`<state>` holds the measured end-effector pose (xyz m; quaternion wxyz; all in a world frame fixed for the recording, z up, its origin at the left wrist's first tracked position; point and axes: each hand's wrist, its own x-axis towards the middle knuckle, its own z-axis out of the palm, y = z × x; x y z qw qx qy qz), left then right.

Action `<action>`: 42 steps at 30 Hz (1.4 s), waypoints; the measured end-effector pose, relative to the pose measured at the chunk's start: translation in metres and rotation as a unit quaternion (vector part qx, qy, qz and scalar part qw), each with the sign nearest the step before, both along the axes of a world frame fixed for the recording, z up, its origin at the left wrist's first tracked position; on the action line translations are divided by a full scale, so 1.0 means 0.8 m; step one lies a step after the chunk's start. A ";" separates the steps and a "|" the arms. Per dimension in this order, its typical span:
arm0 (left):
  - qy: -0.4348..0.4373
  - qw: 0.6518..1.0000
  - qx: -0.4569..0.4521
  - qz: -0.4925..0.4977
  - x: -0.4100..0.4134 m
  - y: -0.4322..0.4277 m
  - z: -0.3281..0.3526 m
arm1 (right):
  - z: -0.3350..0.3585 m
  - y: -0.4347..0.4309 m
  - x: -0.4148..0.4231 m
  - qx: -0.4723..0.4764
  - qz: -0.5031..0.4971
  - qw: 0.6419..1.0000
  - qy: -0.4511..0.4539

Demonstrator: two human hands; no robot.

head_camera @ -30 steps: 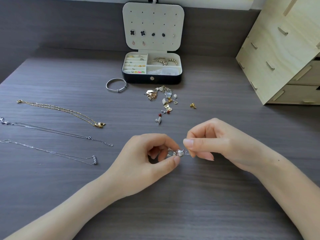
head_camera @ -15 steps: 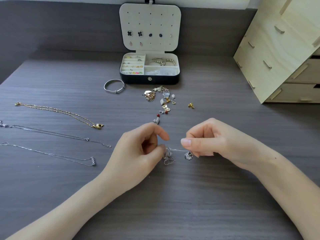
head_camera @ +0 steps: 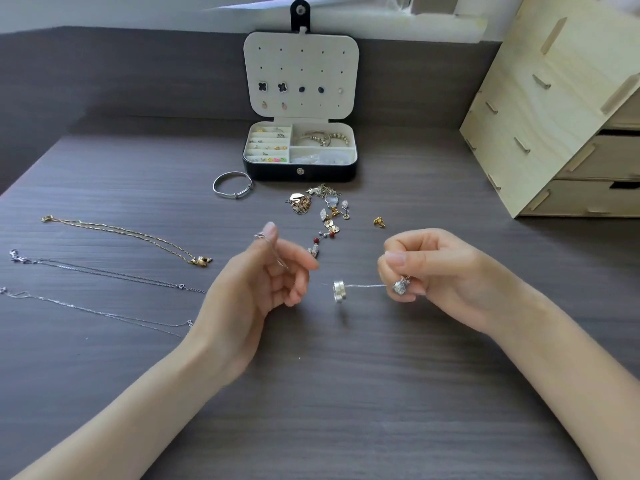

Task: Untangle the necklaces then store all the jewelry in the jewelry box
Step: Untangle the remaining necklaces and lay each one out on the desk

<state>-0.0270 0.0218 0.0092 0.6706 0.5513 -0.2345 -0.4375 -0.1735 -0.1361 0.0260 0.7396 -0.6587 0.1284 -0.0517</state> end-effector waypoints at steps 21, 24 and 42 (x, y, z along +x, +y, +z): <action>-0.183 0.969 0.137 -0.096 0.020 -0.001 0.027 | 0.082 -0.001 0.023 0.254 -0.044 0.950 -0.178; -0.308 0.933 0.173 -0.074 0.023 -0.006 0.032 | 0.102 0.005 0.037 0.256 -0.070 0.947 -0.180; -0.118 0.988 -0.078 -0.069 0.076 0.023 0.066 | 0.138 0.004 0.076 0.322 -0.015 0.925 -0.203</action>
